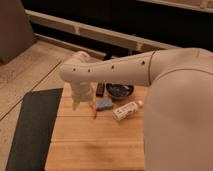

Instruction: Pick up the ceramic bowl

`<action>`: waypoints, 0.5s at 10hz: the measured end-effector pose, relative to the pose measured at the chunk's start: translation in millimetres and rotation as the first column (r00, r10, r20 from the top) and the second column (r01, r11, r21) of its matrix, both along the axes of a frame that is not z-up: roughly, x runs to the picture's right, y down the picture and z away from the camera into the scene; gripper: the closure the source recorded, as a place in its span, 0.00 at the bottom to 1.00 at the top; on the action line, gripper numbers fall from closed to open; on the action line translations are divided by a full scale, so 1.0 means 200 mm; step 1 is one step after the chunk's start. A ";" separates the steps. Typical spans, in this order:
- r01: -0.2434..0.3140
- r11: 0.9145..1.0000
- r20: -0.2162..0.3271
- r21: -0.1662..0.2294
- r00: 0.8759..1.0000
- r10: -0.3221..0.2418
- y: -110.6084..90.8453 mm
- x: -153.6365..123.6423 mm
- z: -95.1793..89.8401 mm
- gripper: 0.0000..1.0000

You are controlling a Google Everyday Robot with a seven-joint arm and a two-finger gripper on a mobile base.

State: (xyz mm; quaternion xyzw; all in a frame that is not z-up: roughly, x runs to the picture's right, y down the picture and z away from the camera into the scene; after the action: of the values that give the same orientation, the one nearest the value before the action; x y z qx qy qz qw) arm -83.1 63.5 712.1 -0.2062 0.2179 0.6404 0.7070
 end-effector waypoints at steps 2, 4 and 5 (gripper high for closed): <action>0.089 0.984 -0.045 0.157 0.996 -0.083 -0.30 0.16 0.00 0.35; 0.157 0.949 -0.098 0.274 0.986 -0.135 -0.56 0.32 -0.06 0.35; 0.166 0.943 -0.107 0.287 0.984 -0.140 -0.59 0.34 -0.07 0.35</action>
State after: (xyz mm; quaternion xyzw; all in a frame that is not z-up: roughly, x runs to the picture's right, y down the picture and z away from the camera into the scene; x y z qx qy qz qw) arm -14.9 -55.3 699.0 -0.0534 0.1651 0.6171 0.7675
